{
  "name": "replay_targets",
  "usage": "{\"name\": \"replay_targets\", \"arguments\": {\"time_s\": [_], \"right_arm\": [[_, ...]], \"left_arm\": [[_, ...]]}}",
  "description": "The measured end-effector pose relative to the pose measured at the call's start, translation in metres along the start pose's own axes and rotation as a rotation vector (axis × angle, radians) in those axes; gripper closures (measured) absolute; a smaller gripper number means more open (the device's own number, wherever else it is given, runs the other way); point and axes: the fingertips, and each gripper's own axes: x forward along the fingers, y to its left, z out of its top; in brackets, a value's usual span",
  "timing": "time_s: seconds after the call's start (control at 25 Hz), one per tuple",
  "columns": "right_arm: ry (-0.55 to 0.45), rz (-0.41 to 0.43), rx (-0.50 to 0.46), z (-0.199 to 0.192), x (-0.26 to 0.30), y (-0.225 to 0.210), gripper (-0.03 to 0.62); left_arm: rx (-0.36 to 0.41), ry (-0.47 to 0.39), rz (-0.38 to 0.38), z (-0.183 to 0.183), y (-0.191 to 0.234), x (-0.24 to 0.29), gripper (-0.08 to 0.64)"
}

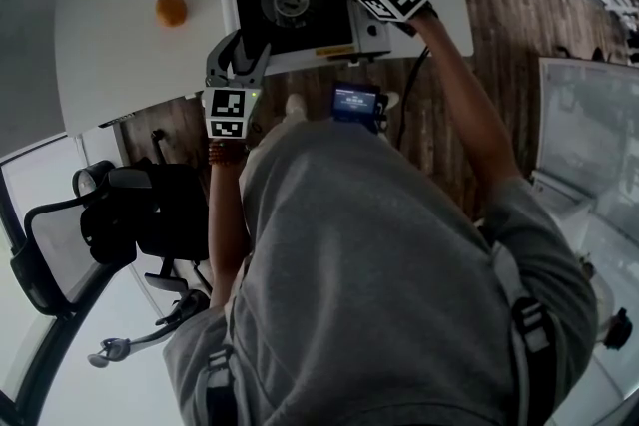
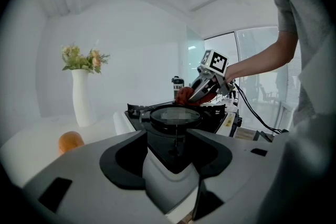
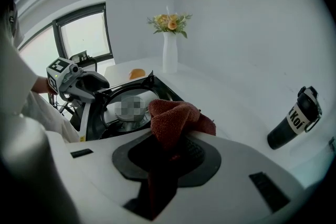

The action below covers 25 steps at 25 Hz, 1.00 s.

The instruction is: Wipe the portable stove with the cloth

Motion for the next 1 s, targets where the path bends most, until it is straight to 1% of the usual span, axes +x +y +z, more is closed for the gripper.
{"name": "replay_targets", "arguments": {"time_s": [0.24,0.4,0.76,1.0], "right_arm": [[0.006,0.000,-0.040,-0.002,-0.001,0.016,0.502],[-0.015,0.034,-0.019,-0.004,-0.003,0.030,0.502],[-0.028,0.104,-0.012,-0.013,-0.010,0.057,0.503],[-0.019,0.143,-0.030,-0.018,-0.016,0.074,0.503]], "left_arm": [[-0.002,-0.001,0.003,-0.002,0.001,0.000,0.321],[-0.004,-0.001,0.002,-0.001,0.001,0.000,0.319],[-0.005,-0.007,0.006,-0.001,0.001,0.000,0.320],[-0.002,-0.009,0.008,-0.001,0.001,0.000,0.319]]}}
